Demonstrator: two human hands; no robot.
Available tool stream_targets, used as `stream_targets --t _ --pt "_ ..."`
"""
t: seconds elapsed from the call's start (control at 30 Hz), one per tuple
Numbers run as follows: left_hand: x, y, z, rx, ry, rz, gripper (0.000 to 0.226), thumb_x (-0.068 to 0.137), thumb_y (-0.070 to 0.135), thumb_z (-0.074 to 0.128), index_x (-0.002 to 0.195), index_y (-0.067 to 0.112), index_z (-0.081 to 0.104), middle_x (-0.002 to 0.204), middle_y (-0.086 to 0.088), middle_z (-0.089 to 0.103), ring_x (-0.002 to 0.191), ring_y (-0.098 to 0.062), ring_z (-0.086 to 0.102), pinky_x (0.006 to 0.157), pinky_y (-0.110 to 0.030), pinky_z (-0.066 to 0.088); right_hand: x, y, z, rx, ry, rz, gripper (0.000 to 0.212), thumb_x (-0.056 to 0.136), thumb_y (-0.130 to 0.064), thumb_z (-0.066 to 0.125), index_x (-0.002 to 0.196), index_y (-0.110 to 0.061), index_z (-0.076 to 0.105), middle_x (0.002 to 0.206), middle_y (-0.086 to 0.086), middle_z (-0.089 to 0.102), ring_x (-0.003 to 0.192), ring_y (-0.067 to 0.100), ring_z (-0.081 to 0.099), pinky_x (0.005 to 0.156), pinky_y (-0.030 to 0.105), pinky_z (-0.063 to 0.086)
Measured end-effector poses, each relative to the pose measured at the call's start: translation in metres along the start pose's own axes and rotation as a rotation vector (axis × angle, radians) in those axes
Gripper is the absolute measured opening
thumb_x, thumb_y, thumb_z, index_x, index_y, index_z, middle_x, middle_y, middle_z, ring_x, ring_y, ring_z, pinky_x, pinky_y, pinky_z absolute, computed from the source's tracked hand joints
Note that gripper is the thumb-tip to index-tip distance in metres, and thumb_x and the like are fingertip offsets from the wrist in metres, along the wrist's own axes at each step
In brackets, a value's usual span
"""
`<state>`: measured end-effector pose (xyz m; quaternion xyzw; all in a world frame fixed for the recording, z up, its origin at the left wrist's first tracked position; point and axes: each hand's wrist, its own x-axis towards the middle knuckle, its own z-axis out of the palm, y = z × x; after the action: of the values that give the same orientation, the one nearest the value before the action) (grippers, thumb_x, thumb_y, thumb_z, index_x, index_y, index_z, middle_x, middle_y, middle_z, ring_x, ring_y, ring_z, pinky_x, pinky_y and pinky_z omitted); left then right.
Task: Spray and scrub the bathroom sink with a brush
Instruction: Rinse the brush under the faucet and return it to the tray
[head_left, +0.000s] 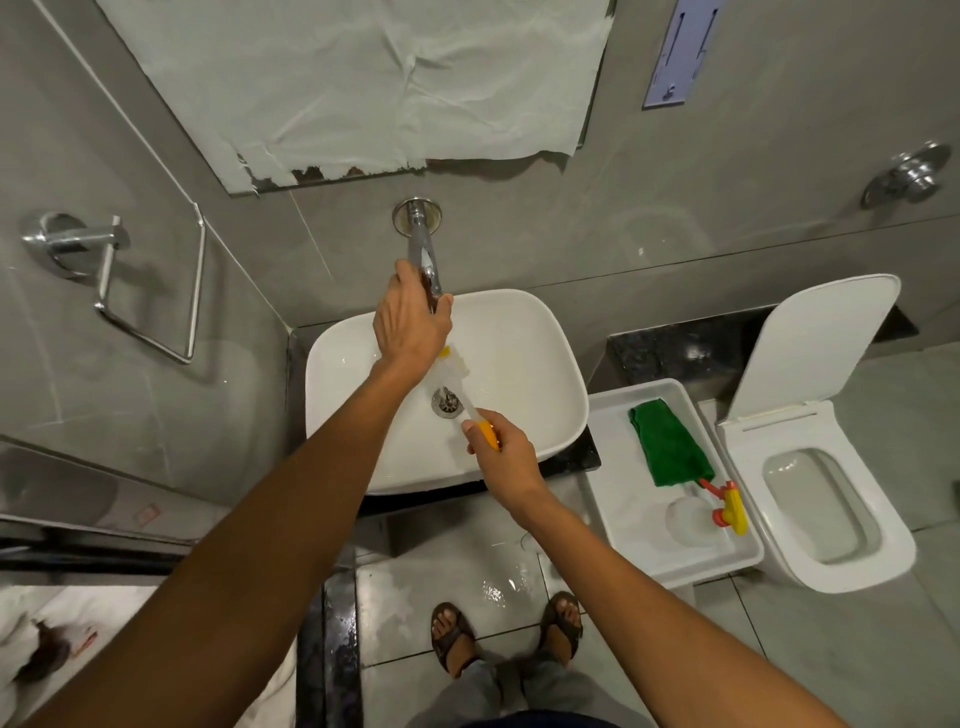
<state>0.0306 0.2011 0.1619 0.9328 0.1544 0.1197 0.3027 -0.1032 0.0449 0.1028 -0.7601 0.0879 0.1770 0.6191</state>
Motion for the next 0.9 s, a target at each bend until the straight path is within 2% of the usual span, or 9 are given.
stream_targets --t 0.07,0.2,0.33,0.53,0.63,0.7,0.8,0.83,0.9 --pt "-0.001 -0.001 -0.001 -0.019 -0.007 0.007 0.044 0.101 0.033 0.075 0.126 0.006 0.05 0.116 -0.016 0.067 0.103 -0.038 0.067 0.081 -0.045 0.052 -0.001 -0.002 0.005 -0.009 0.036 -0.015 0.038 0.112 -0.037 0.053 0.142 -0.019 0.065 0.101 -0.001 0.071 0.093 0.016 0.065 0.079 0.026 0.055" --pt "0.0 -0.004 -0.004 -0.04 -0.015 0.012 0.046 0.1 0.033 0.075 0.127 0.007 0.048 0.116 -0.015 0.067 0.103 -0.037 0.067 0.078 -0.04 0.044 0.004 -0.006 0.008 -0.116 0.047 0.003 0.04 0.113 -0.038 0.048 0.142 -0.016 0.064 0.107 0.002 0.07 0.109 0.031 0.07 0.102 0.048 0.058" --pt "-0.001 -0.003 -0.004 -0.068 -0.018 0.005 0.05 0.1 0.032 0.077 0.129 0.007 0.044 0.117 -0.015 0.067 0.104 -0.039 0.067 0.078 -0.04 0.044 0.01 -0.006 0.003 -0.186 0.06 0.049 0.044 0.113 -0.039 0.046 0.146 -0.013 0.062 0.128 0.013 0.073 0.121 0.034 0.067 0.108 0.047 0.055" --pt "-0.006 -0.014 -0.005 -0.197 -0.053 0.029 0.06 0.102 0.039 0.074 0.142 0.009 0.04 0.102 -0.008 0.065 0.097 -0.031 0.067 0.081 -0.038 0.047 0.007 0.002 -0.007 -0.152 0.038 0.043 0.044 0.113 -0.041 0.046 0.144 -0.014 0.063 0.111 0.009 0.073 0.104 0.027 0.068 0.1 0.049 0.058" --pt "-0.02 -0.026 0.001 -0.24 -0.036 -0.038 0.071 0.101 0.057 0.068 0.148 0.013 0.041 0.098 -0.003 0.066 0.097 -0.023 0.065 0.087 -0.038 0.049 0.002 0.008 -0.02 -0.153 0.08 0.006 0.04 0.114 -0.039 0.044 0.138 -0.014 0.065 0.095 0.003 0.071 0.088 0.018 0.064 0.091 0.045 0.058" --pt "-0.033 -0.032 0.014 -0.252 -0.057 -0.157 0.073 0.099 0.072 0.058 0.142 0.015 0.045 0.092 -0.003 0.065 0.097 -0.028 0.068 0.092 -0.044 0.054 -0.001 0.015 -0.035 -0.119 0.121 0.003 0.038 0.115 -0.038 0.043 0.135 -0.015 0.066 0.092 0.004 0.071 0.086 0.017 0.064 0.091 0.048 0.058" --pt "-0.056 -0.034 0.041 -0.312 -0.256 -0.392 0.079 0.1 0.084 0.032 0.127 0.013 0.053 0.114 -0.015 0.071 0.111 -0.038 0.067 0.102 -0.048 0.052 -0.004 0.026 -0.069 -0.033 0.16 -0.029 0.034 0.115 -0.038 0.042 0.13 -0.018 0.066 0.098 0.017 0.073 0.083 0.016 0.063 0.084 0.047 0.059" --pt "-0.063 -0.032 0.051 -0.292 -0.339 -0.417 0.082 0.101 0.084 0.026 0.124 0.011 0.056 0.121 -0.017 0.07 0.113 -0.038 0.066 0.101 -0.046 0.05 -0.004 0.03 -0.084 0.021 0.171 -0.059 0.03 0.116 -0.036 0.043 0.125 -0.021 0.068 0.098 0.021 0.072 0.08 0.014 0.062 0.079 0.043 0.058" --pt "-0.079 -0.022 0.072 -0.206 -0.449 -0.368 0.087 0.103 0.081 0.023 0.124 0.006 0.061 0.124 -0.02 0.071 0.114 -0.041 0.066 0.099 -0.046 0.048 -0.005 0.042 -0.118 0.107 0.194 -0.1 0.026 0.116 -0.035 0.043 0.114 -0.034 0.069 0.096 0.021 0.07 0.073 0.006 0.062 0.07 0.025 0.056"
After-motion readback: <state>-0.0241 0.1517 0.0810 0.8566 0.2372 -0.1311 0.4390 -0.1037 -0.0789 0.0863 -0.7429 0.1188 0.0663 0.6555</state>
